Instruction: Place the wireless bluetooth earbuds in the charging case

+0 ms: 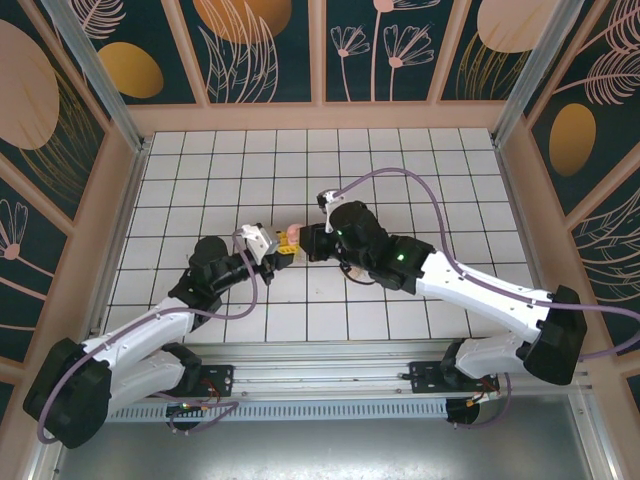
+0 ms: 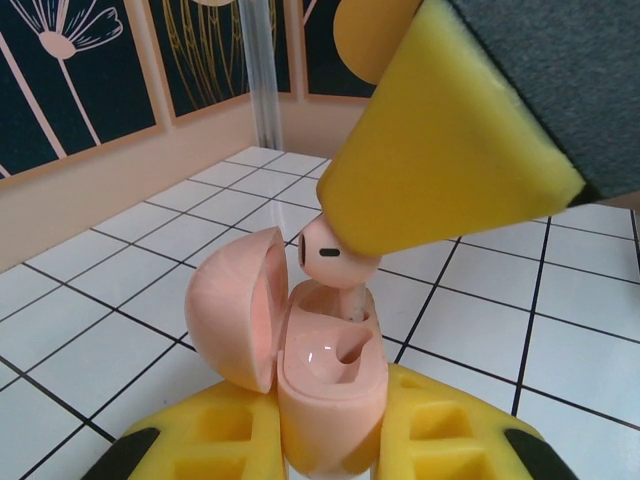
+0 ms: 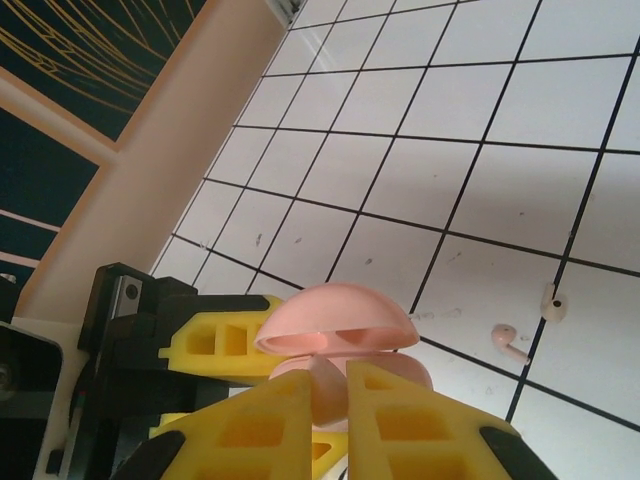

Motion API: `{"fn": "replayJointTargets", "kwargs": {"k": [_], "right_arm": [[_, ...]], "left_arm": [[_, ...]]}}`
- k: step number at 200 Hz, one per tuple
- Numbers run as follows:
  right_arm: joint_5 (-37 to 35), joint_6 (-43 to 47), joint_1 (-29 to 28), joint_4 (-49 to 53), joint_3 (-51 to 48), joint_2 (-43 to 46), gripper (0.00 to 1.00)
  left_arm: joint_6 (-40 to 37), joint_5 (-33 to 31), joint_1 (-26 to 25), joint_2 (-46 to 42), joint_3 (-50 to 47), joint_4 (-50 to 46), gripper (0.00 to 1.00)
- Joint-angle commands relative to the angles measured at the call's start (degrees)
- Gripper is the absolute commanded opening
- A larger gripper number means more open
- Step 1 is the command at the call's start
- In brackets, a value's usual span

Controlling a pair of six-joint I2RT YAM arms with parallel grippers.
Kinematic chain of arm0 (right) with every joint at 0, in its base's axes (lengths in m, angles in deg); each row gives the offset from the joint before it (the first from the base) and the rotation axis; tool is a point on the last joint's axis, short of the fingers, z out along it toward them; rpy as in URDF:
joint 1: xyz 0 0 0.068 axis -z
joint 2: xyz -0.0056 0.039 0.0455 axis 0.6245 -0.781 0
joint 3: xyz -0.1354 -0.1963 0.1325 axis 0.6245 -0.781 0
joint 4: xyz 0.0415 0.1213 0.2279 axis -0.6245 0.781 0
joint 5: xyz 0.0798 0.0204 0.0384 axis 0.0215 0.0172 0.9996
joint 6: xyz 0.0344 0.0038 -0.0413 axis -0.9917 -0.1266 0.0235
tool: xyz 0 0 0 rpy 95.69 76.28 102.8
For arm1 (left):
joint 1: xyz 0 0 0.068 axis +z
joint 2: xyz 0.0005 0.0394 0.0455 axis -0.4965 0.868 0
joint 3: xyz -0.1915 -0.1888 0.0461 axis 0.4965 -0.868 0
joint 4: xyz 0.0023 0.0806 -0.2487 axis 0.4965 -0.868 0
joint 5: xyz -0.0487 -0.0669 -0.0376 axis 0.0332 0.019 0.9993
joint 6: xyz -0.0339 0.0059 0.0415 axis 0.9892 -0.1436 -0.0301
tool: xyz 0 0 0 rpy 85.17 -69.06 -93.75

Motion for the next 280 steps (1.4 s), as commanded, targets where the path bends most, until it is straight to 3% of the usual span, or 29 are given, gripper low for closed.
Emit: {"fn": "replayJointTargets", "kwargs": {"k": [1,85,154,192,242,280], "right_arm": [[-0.3,-3.4,-2.1,3.9,1.0,-1.5,0.14],[-4.0,-7.5,-3.5,4.4,1.3,-2.1,0.13],[-2.1,2.6,-2.1,-5.3,-5.1,8.2,0.32],[5.0,10.1,3.5,-8.2,-8.3,13.4,0.35],[23.2,21.4,13.5,-7.4,-7.1,12.9,0.42],[27.5,35.2,15.4,-7.7,-6.9,13.8,0.43]], "left_arm": [[0.0,-3.7,0.2,-1.5,0.5,5.6,0.07],[0.0,-3.6,0.3,-2.2,0.4,6.2,0.07],[0.1,1.1,0.3,-0.7,0.6,6.9,0.07],[0.3,4.5,0.3,0.8,1.2,7.6,0.08],[0.6,5.6,0.3,1.5,1.3,8.3,0.08],[1.3,6.9,0.4,2.1,1.2,9.1,0.08]]}}
